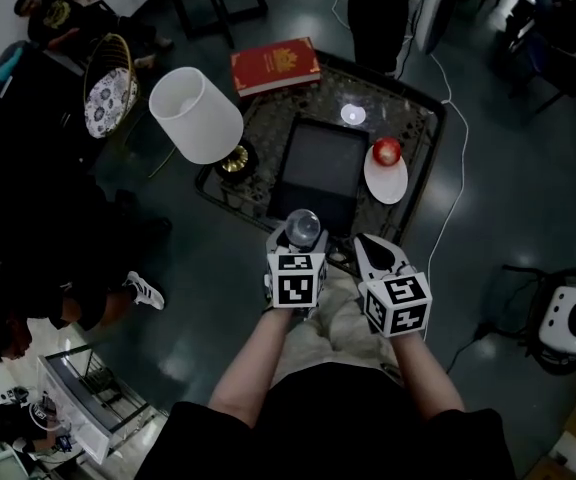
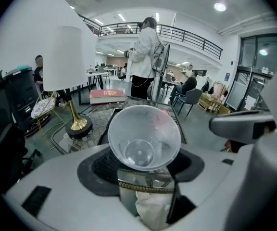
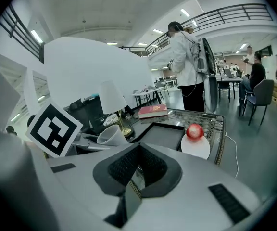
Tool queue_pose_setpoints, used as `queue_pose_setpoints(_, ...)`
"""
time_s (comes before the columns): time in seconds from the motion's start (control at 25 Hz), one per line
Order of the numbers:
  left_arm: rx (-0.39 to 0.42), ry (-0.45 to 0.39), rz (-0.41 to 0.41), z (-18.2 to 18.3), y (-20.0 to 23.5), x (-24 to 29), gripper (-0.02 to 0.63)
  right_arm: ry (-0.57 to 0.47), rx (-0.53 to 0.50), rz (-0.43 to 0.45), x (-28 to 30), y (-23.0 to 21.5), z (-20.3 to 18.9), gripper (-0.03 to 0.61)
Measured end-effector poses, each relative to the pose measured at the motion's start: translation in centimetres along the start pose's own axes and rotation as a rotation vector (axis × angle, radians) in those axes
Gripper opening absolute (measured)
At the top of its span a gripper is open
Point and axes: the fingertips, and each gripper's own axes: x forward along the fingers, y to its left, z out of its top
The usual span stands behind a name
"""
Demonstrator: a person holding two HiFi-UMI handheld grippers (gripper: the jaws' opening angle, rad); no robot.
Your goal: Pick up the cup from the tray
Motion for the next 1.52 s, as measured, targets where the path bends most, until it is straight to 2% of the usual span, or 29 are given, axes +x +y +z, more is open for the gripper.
queue_pose_setpoints(0.36,-0.013,-0.013,-0.023,-2.4,-0.7,-3.6,0.285,-0.001,-0.031,-0.005,-1.9,1.3,-1.1,0.009)
queue_pose_setpoints(0.68,-0.038,-0.050,-0.041,-2.8,-0.9,-6.6,0.285,0.008,-0.058,0.004,-3.4,2.8,-2.3,0.009)
queue_pose_setpoints(0.88,-0.024,-0.062,-0.053,-3.1,-1.2,-8.0,0.285,0.012,-0.079,0.014,-4.0,3.8,-3.3,0.009)
queue_pose_setpoints(1.52,-0.034,-0.066,-0.077,-3.6,-1.3,-9.1,0.285,0.035,-0.120,0.013,-4.7,4.9,-4.4,0.009)
